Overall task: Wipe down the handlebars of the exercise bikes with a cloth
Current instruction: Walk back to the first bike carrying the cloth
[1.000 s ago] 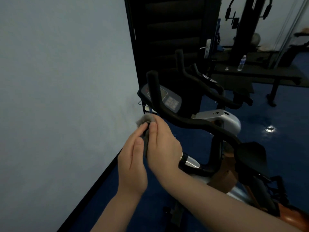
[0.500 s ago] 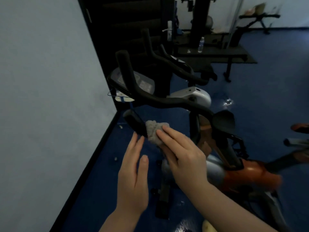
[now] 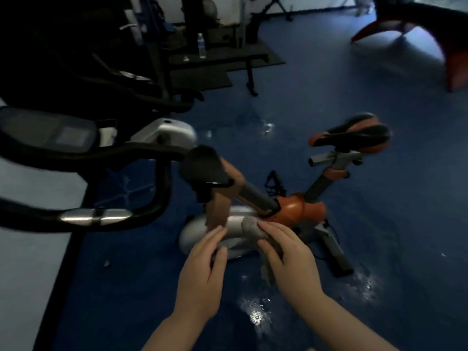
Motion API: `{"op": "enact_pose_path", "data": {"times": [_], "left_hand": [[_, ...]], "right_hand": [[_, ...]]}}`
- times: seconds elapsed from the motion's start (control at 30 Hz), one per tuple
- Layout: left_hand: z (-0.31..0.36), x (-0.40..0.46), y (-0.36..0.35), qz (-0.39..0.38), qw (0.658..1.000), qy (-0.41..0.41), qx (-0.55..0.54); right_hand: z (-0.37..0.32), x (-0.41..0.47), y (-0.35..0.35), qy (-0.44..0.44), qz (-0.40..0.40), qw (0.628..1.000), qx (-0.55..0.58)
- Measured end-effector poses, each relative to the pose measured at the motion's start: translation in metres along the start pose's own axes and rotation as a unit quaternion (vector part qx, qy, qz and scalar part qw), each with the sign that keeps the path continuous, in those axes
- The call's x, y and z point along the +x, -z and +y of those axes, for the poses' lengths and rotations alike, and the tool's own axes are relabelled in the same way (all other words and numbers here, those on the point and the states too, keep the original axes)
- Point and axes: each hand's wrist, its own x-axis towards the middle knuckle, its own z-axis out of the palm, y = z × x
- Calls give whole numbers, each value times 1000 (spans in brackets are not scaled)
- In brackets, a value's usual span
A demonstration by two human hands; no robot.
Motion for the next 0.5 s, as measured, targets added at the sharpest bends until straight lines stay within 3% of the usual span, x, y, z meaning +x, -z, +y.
{"op": "enact_pose_path", "data": {"times": [0.33, 0.5], "left_hand": [[99, 59, -197, -144, 983, -109, 34], [140, 75, -290, -197, 973, -116, 25]], "right_hand": [[149, -22, 168, -145, 61, 986, -60], [215, -28, 243, -206, 97, 970, -79]]}}
